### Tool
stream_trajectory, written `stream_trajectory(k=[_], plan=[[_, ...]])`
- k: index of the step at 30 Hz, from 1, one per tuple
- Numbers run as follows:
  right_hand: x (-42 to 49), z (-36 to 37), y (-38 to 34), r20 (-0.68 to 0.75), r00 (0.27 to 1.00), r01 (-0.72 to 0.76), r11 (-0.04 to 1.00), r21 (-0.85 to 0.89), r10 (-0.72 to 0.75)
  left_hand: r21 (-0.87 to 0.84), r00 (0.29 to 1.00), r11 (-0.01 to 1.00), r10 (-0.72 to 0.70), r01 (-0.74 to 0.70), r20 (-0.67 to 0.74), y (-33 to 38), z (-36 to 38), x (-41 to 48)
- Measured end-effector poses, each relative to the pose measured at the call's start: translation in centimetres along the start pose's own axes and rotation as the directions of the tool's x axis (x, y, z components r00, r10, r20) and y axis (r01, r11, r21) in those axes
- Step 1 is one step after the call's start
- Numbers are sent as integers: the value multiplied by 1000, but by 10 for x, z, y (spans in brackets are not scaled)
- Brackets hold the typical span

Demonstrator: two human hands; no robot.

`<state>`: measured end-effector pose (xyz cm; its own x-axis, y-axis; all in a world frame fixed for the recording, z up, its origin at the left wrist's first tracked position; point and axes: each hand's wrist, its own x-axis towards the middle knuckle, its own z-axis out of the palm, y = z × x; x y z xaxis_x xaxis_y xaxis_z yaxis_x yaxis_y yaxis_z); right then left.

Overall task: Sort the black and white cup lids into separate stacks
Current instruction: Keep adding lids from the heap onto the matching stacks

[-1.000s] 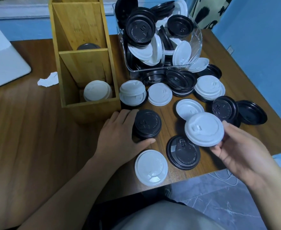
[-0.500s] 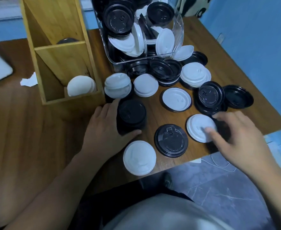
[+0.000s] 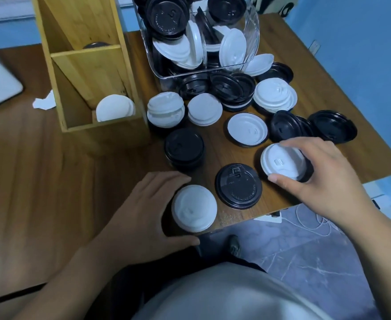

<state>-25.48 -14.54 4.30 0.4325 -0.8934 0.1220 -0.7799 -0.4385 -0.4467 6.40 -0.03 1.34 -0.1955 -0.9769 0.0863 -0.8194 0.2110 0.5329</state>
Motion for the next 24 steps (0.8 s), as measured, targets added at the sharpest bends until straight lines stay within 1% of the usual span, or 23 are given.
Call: stream_trajectory(k=[2, 5, 8, 10, 11, 12, 14, 15, 18, 22, 24], plan=[[2, 2, -5, -27, 999, -16, 999, 40, 17, 20, 1000, 1000, -19, 19, -8, -1, 5, 4], [5, 4, -13, -70, 996, -41, 980, 194, 56, 7, 999, 999, -31, 31, -20, -4, 7, 8], [8, 5, -22, -100, 992, -34, 929, 368, 76, -25, 998, 999, -41, 40, -44, -7, 9, 10], [11, 6, -29, -122, 989, -16, 890, 455, 80, -38, 997, 998, -52, 50, -59, -7, 10, 11], [12, 8, -33, -145, 987, -1, 886, 463, 76, -40, 996, 998, -56, 54, -63, -7, 10, 12], [13, 10, -36, -174, 983, 20, 900, 435, 62, -42, 996, 997, -60, 57, -64, -7, 11, 12], [17, 16, -39, -217, 976, 57, 945, 321, 15, -49, 996, 997, -68, 66, -58, -7, 10, 12], [19, 20, -39, -225, 974, 62, 955, 291, 5, -53, 996, 996, -73, 70, -54, -6, 10, 12], [20, 27, -45, -183, 982, 28, 930, 368, 43, -58, 996, 995, -78, 75, -46, -5, 9, 12], [17, 38, -59, -19, 999, -31, 873, 486, 47, -58, 996, 996, -74, 71, -44, -5, 9, 12], [19, 39, -63, 32, 997, -72, 835, 546, 65, -61, 996, 996, -72, 69, -48, -5, 9, 12]])
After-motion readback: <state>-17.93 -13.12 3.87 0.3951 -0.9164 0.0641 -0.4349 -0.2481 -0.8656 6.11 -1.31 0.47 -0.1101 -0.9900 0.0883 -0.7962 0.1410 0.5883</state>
